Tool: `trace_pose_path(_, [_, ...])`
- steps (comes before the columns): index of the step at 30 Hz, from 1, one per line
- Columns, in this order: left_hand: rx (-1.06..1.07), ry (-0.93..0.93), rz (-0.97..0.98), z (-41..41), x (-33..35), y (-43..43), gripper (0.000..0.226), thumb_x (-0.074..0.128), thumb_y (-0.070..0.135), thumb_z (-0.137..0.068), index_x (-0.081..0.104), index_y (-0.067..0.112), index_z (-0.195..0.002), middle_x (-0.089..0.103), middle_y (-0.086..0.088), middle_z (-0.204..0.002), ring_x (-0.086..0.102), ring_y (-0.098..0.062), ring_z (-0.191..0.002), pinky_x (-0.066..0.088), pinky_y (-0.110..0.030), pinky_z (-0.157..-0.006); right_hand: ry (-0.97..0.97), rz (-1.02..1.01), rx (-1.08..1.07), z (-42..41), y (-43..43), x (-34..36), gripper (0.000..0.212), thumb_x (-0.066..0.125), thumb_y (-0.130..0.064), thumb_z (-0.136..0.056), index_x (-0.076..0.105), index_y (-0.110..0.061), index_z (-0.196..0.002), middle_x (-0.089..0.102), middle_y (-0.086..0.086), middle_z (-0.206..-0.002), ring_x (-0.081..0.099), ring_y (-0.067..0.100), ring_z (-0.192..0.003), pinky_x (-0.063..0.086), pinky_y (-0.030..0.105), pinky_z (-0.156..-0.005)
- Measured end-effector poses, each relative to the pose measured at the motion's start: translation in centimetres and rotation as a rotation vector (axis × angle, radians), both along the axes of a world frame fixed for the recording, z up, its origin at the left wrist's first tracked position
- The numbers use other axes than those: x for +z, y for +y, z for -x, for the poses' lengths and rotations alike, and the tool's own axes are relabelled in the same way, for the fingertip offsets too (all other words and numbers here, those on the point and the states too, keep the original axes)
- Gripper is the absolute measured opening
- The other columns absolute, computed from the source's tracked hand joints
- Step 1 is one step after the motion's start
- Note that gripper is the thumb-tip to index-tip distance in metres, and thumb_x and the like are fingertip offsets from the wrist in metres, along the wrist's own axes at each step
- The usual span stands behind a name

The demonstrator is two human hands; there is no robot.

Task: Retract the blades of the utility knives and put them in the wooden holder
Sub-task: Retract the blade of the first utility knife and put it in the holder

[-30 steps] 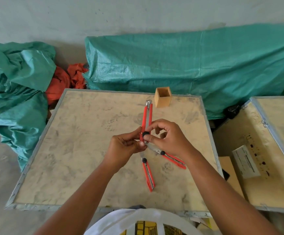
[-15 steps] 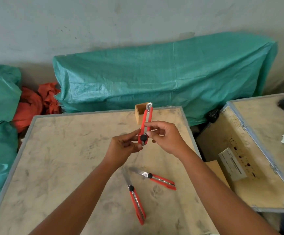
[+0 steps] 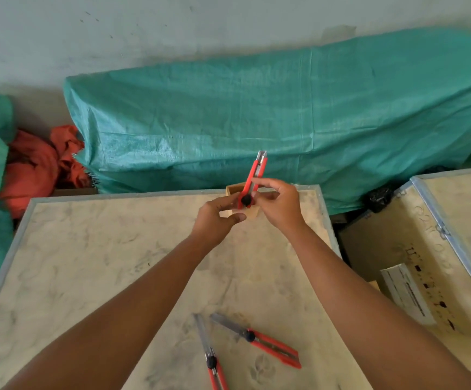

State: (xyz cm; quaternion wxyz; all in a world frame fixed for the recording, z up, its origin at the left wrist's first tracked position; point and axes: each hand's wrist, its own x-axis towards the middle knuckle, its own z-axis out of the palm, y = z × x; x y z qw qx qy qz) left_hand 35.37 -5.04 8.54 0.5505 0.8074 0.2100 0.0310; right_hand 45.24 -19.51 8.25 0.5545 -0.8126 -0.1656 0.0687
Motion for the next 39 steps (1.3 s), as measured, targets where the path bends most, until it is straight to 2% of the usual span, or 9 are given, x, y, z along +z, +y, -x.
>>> trace_pose_path(3, [-0.078,0.097,-0.188,-2.6,-1.8,0.9,0.082,0.083,0.023,-0.077,0.041,0.023,-0.148,0.04,-0.003,-0.156,0.036,-0.022,-0.144,0.033,-0.039,-0.115,-0.074,0.058,-0.047,-2.1,1.6,-2.9,0.029,0.076,-0.009,-0.087,0.079,-0.022,-0.113,0.078,0.0,-0.112,0.074,0.015,-0.096,0.063,0.039,-0.086])
trace_pose_path(5, [-0.114,0.186,-0.236,-3.9,-3.2,1.6,0.1,0.084,0.028,-0.076,0.024,0.015,-0.154,0.023,-0.008,-0.163,0.022,-0.024,-0.15,0.024,-0.039,-0.12,-0.129,0.106,-0.045,-2.9,2.3,-4.4,0.028,0.074,-0.007,-0.088,0.079,-0.021,-0.112,0.079,-0.001,-0.11,0.073,0.012,-0.096,0.061,0.037,-0.088])
trace_pose_path(8, [-0.161,0.235,-0.208,-5.5,-5.0,2.5,0.107,0.085,0.027,-0.075,0.016,0.012,-0.156,0.027,-0.008,-0.162,0.028,-0.025,-0.148,0.028,-0.037,-0.119,-0.242,0.174,-0.032,-3.4,2.8,-6.2,0.031,0.072,-0.001,-0.086,0.079,-0.018,-0.11,0.079,0.0,-0.107,0.07,0.013,-0.098,0.058,0.036,-0.09])
trace_pose_path(15, [-0.229,0.225,-0.191,-6.7,-6.8,4.9,0.104,0.086,0.021,-0.074,0.021,0.019,-0.155,0.041,-0.004,-0.156,0.042,-0.022,-0.141,0.044,-0.042,-0.109,-0.317,0.175,-0.047,-3.0,2.9,-8.9,0.034,0.069,0.003,-0.088,0.076,-0.012,-0.118,0.077,0.006,-0.111,0.07,0.019,-0.102,0.059,0.037,-0.09])
trace_pose_path(24, [-0.274,0.249,-0.237,-6.8,-5.7,4.8,0.104,0.084,0.025,-0.076,0.018,0.02,-0.156,0.038,-0.005,-0.158,0.041,-0.024,-0.142,0.038,-0.038,-0.113,-0.24,0.127,-0.075,-2.4,2.5,-8.9,0.032,0.07,0.002,-0.09,0.076,-0.011,-0.118,0.071,0.011,-0.125,0.065,0.019,-0.117,0.059,0.042,-0.095])
trace_pose_path(27, [-0.261,0.236,-0.293,-6.0,-4.4,4.2,0.099,0.083,0.029,-0.077,0.023,0.019,-0.155,0.026,-0.005,-0.163,0.031,-0.024,-0.147,0.031,-0.042,-0.119,-0.163,0.129,-0.089,-2.0,1.5,-8.0,0.035,0.071,0.001,-0.09,0.074,-0.014,-0.121,0.065,0.016,-0.134,0.06,0.026,-0.128,0.061,0.047,-0.093])
trace_pose_path(31, [-0.235,0.236,-0.342,-3.6,-2.9,3.2,0.091,0.081,0.03,-0.078,0.029,0.021,-0.153,0.029,-0.006,-0.161,0.038,-0.027,-0.143,0.034,-0.045,-0.116,-0.15,0.132,-0.118,-0.3,0.0,-6.3,0.035,0.072,-0.002,-0.09,0.074,-0.014,-0.122,0.064,0.017,-0.135,0.059,0.027,-0.13,0.06,0.053,-0.094])
trace_pose_path(36, [-0.162,0.236,-0.315,0.9,-0.8,1.2,0.086,0.081,0.032,-0.078,0.035,0.027,-0.15,0.034,-0.002,-0.16,0.042,-0.026,-0.14,0.039,-0.047,-0.114,-0.108,0.132,-0.082,5.0,-1.7,-3.4,0.033,0.071,-0.006,-0.092,0.073,-0.016,-0.123,0.063,0.013,-0.136,0.06,0.026,-0.126,0.063,0.044,-0.088])
trace_pose_path(39, [-0.123,0.228,-0.311,4.9,0.0,-0.6,0.08,0.08,0.035,-0.08,0.038,0.028,-0.148,0.037,0.001,-0.158,0.048,-0.022,-0.136,0.045,-0.04,-0.109,-0.103,0.149,-0.011,9.0,-3.2,-2.9,0.031,0.072,-0.01,-0.092,0.073,-0.018,-0.122,0.066,0.009,-0.133,0.063,0.023,-0.121,0.064,0.039,-0.085])
